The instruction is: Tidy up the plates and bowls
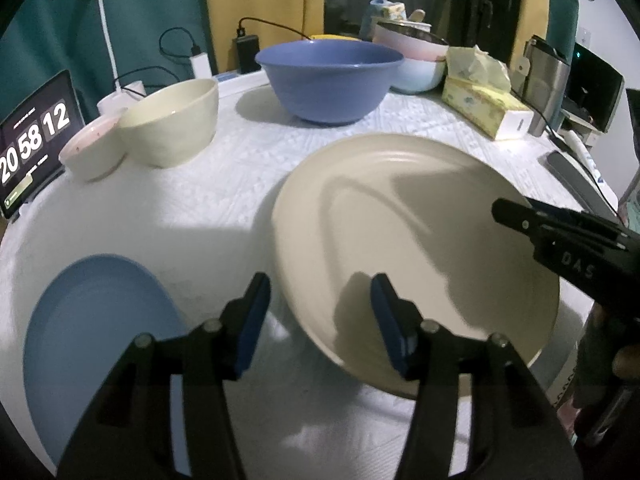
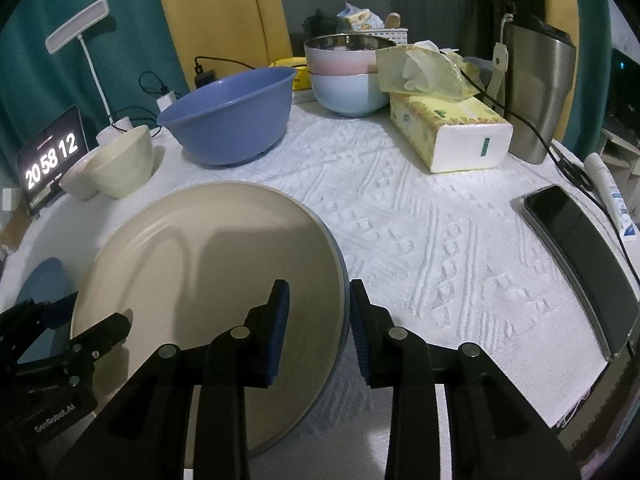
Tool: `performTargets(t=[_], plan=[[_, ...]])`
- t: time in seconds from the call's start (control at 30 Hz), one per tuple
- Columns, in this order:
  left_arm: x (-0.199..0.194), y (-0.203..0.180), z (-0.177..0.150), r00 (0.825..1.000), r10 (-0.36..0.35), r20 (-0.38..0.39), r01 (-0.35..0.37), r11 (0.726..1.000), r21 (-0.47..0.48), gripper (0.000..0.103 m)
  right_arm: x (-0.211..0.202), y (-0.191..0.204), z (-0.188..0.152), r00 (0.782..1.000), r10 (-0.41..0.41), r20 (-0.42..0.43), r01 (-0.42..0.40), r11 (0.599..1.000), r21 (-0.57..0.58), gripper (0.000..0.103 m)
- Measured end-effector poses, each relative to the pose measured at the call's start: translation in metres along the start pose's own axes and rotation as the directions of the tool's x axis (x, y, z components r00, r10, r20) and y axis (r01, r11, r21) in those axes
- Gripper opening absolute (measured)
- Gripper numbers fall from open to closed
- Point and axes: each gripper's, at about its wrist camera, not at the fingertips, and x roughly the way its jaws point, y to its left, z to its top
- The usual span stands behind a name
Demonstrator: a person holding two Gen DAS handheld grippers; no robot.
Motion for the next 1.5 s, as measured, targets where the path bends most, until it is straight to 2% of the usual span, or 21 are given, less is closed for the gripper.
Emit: performTargets(t=[0.2, 0.33, 0.47, 0.6, 0.73, 0.97, 1.03, 1.2, 1.5], plan=[[-0.004, 0.012, 0.001, 1.000, 0.009, 0.006, -0.008, 0.999, -0.035, 0.055, 0.004, 0.014, 0.001, 1.000, 0.020, -0.014, -0.021, 1.000, -0.021, 0.036], [-0.009, 0.024, 0.001, 1.000, -0.020, 0.022, 0.021, 0.998, -0.053, 0.057, 0.004, 0.022, 0.002, 1.000, 0.019, -0.011, -0.019, 0.999, -0.027, 0.036], [-0.025, 0.034, 0.003, 0.997, -0.030, 0.077, 0.036, 0.997, -0.072, 0.058, -0.006, 0.029, 0.005, 0.999, -0.025, 0.035, 0.027, 0.998, -0.053, 0.036], [-0.039, 0.041, 0.005, 0.991, -0.034, 0.131, 0.044, 0.996, -0.073, 0.059, -0.023, 0.036, 0.006, 0.995, -0.015, 0.100, 0.021, 0.998, -0.066, 0.037], [-0.055, 0.048, 0.004, 0.982, -0.029, 0.185, 0.042, 0.997, -0.068, 0.059, -0.036, 0.044, 0.008, 0.990, 0.009, 0.137, 0.002, 0.997, -0.078, 0.043], [-0.076, 0.066, 0.000, 0.972, 0.031, 0.233, -0.010, 0.996, -0.092, 0.059, -0.048, 0.064, 0.008, 0.986, 0.032, 0.166, -0.013, 0.993, -0.114, 0.044], [-0.082, 0.074, -0.002, 0.967, 0.050, 0.251, -0.025, 0.995, -0.101, 0.059, -0.052, 0.073, 0.007, 0.982, 0.031, 0.188, -0.002, 0.989, -0.151, 0.051], [-0.093, 0.089, -0.008, 0.955, 0.090, 0.282, -0.059, 0.991, -0.118, 0.059, -0.057, 0.090, 0.004, 0.976, 0.075, 0.206, -0.028, 0.975, -0.221, 0.058], [-0.105, 0.125, -0.023, 0.943, 0.176, 0.284, -0.129, 0.976, -0.175, 0.059, -0.060, 0.118, 0.003, 0.974, 0.108, 0.200, -0.051, 0.961, -0.272, 0.062]])
